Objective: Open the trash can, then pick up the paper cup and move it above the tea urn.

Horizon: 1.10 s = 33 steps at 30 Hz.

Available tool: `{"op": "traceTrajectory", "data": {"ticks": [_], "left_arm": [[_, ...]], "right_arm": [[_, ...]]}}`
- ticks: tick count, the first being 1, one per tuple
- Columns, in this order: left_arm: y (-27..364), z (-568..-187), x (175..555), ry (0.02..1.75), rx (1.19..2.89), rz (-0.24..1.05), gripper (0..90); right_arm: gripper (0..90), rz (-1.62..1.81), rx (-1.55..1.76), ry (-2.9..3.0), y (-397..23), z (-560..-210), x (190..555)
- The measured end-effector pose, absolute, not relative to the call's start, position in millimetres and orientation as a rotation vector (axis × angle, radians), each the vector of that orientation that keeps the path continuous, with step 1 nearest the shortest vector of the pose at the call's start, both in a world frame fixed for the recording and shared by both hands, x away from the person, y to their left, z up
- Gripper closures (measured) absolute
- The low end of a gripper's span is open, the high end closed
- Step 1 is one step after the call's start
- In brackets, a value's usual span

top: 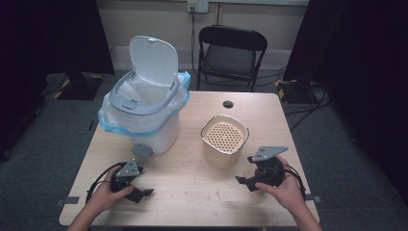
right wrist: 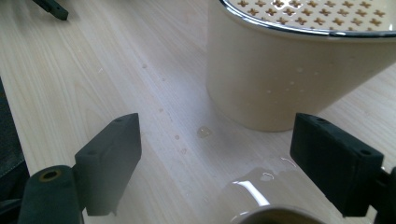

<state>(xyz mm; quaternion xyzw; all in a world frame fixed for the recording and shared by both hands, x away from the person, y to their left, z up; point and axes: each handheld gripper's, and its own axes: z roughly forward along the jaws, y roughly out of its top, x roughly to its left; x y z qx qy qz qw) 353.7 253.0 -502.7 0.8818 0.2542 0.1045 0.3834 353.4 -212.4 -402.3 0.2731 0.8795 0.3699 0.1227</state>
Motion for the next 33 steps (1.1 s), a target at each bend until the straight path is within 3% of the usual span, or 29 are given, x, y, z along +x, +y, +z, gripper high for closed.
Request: {"op": "traceTrajectory", "data": {"ticks": [33], "left_arm": [[253, -502, 352, 0.657, 2.255, 0.265, 4.8]], "right_arm": [[15.5, 1.03, 0.876, 2.51, -251, -398, 350]]}}
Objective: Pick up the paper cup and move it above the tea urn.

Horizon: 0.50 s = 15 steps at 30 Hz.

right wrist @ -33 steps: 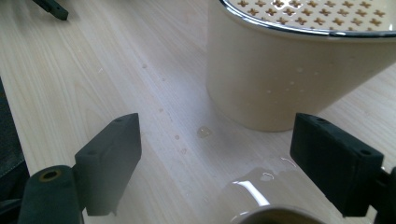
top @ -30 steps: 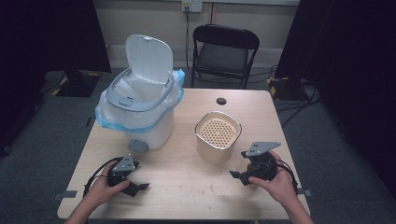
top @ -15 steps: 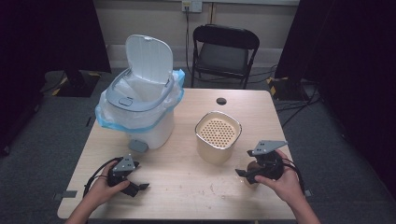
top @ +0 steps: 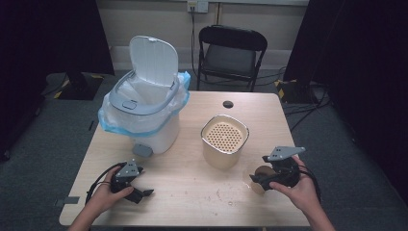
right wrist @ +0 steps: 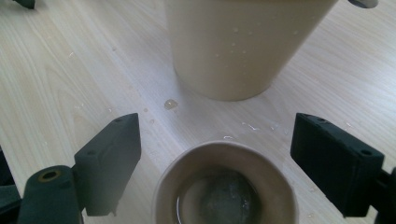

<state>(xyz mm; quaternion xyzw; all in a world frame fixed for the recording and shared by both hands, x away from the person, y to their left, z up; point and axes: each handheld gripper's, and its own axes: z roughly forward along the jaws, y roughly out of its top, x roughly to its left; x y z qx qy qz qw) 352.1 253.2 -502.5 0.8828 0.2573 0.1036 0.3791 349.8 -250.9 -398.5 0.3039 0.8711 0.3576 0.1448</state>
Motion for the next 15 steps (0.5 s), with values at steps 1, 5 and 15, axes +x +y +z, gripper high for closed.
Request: {"op": "traceTrajectory", "data": {"ticks": [1, 5, 15], "left_arm": [[253, -502, 352, 0.657, 2.255, 0.265, 4.7], [253, -502, 352, 0.657, 2.255, 0.264, 4.7], [253, -502, 352, 0.657, 2.255, 0.265, 4.7]], "right_arm": [[15.5, 1.03, 0.876, 2.51, -251, -398, 350], [15.0, 1.038, 0.891, 2.506, -257, -400, 350], [14.1, 1.085, 0.905, 2.512, -265, -409, 347]]}}
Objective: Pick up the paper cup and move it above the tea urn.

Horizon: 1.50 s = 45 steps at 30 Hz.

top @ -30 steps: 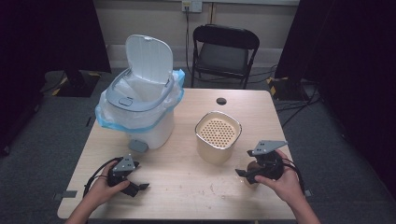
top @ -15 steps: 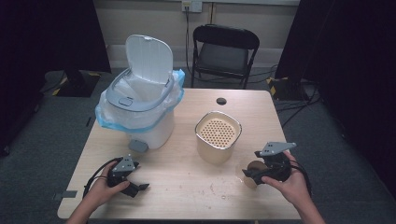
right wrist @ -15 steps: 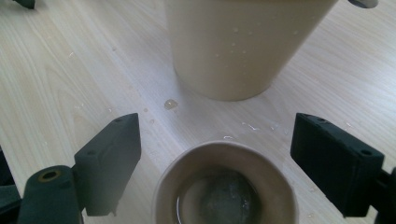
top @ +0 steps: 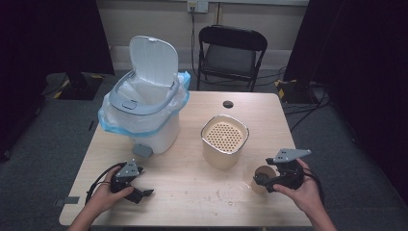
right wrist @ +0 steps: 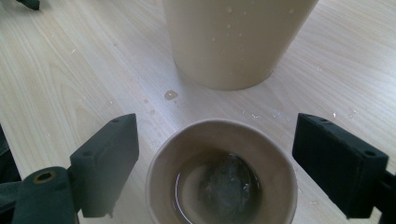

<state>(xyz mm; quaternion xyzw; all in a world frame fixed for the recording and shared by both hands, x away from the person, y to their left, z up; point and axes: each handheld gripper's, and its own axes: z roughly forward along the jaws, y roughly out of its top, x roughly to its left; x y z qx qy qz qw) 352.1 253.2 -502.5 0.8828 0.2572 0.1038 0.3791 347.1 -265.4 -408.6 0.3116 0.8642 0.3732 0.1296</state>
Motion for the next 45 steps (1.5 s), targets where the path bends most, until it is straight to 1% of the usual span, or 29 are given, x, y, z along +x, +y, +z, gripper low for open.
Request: {"op": "traceTrajectory", "data": {"ticks": [8, 18, 26, 30, 38, 45], "left_arm": [[253, -502, 352, 0.657, 2.255, 0.265, 4.7], [253, -503, 352, 0.658, 2.255, 0.265, 4.7], [253, -502, 352, 0.654, 2.261, 0.266, 3.9], [253, -502, 352, 0.655, 2.261, 0.268, 3.9], [253, -502, 352, 0.655, 2.261, 0.268, 3.9], [253, -502, 352, 0.655, 2.261, 0.268, 3.9]], "right_arm": [[13.9, 1.106, 0.923, 2.511, -272, -415, 344], [14.0, 1.117, 0.927, 2.508, -277, -415, 341], [14.0, 1.1, 0.953, 2.511, -289, -416, 333], [13.9, 1.115, 0.961, 2.513, -294, -420, 330], [14.1, 1.12, 0.969, 2.511, -291, -439, 328], [14.7, 1.125, 0.974, 2.481, -289, -448, 328]]}}
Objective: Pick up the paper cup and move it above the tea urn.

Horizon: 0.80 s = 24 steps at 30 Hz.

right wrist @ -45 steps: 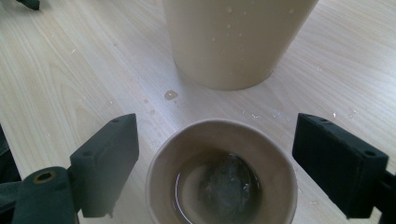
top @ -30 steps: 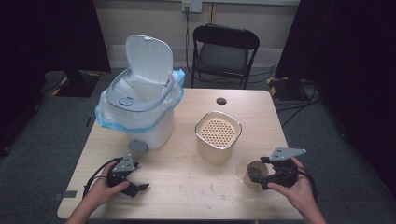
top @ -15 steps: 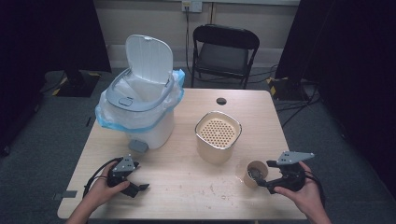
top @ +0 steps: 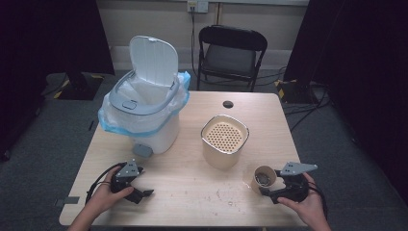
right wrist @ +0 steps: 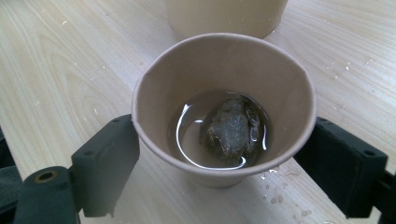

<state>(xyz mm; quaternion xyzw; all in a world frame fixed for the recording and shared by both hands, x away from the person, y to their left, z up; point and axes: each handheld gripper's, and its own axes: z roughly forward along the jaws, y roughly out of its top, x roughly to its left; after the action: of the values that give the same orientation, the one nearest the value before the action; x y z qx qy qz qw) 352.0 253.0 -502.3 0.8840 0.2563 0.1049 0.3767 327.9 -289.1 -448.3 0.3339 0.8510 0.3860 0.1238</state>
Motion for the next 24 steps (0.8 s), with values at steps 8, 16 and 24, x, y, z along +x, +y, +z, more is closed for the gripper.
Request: {"op": "traceTrajectory", "data": {"ticks": [8, 16, 24], "left_arm": [[253, -502, 352, 0.655, 2.261, 0.269, 3.9], [253, -502, 352, 0.655, 2.261, 0.268, 3.7], [253, -502, 352, 0.654, 2.261, 0.268, 3.7]], "right_arm": [[16.6, 1.143, 0.984, 2.472, -287, -460, 329], [18.5, 1.158, 0.988, 2.469, -284, -468, 331], [23.3, 1.172, 0.971, 2.45, -284, -474, 333]]}}
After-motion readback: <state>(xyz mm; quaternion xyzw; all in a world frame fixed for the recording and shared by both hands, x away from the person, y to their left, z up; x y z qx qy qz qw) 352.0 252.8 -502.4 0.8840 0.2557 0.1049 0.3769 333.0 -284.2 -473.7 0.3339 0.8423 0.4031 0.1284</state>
